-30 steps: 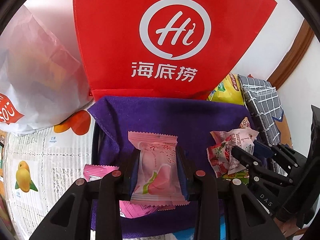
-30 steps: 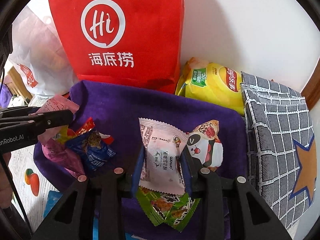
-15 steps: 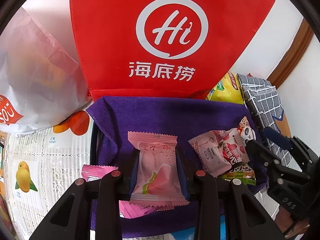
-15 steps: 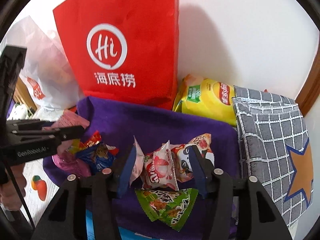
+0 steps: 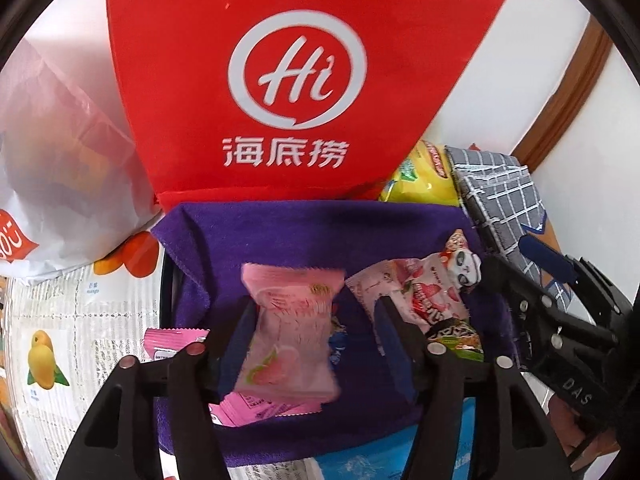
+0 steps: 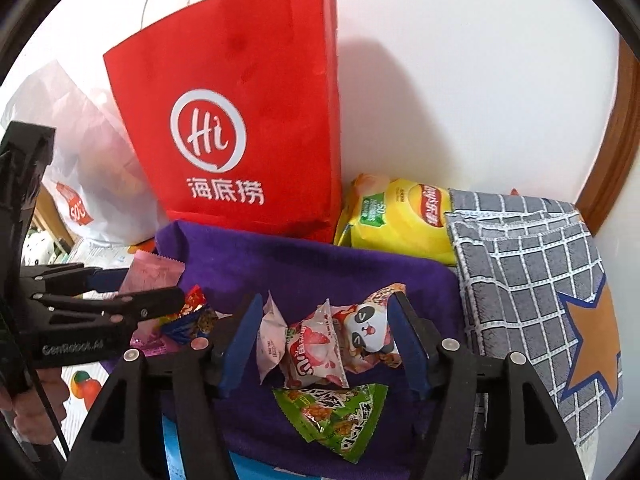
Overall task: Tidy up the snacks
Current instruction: 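Move both open tools back toward the packets beside the tissue box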
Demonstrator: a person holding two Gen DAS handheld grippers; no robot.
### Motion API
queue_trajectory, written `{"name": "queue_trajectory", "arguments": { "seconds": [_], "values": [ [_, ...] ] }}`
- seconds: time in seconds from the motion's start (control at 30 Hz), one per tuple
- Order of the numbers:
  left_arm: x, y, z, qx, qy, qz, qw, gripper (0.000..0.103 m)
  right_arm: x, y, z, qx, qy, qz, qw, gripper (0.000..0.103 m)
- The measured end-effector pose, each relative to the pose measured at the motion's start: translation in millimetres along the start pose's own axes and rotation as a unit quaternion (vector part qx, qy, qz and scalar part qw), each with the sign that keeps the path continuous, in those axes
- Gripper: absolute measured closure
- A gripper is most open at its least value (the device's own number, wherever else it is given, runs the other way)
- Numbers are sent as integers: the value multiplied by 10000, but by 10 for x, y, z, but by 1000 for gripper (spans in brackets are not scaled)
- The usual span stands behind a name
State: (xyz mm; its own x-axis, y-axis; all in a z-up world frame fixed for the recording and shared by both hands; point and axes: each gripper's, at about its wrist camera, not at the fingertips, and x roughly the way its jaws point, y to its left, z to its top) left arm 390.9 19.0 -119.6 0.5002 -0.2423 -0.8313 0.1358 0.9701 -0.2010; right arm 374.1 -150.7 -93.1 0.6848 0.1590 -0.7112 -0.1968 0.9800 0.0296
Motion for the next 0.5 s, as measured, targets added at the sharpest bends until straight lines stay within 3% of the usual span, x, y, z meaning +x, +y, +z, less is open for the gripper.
{"name": "queue_trajectory", "arguments": {
  "seconds": [0.17,0.5],
  "values": [
    [-156,-73,-9,100,-139,-110,9998,39,-197,-51,9,194,-238,-116,9995,35],
    [-546,-263,-63,326,-453,-144,9983,37,-541,-111,-385,190,10,-236,9995,35]
  ]
}}
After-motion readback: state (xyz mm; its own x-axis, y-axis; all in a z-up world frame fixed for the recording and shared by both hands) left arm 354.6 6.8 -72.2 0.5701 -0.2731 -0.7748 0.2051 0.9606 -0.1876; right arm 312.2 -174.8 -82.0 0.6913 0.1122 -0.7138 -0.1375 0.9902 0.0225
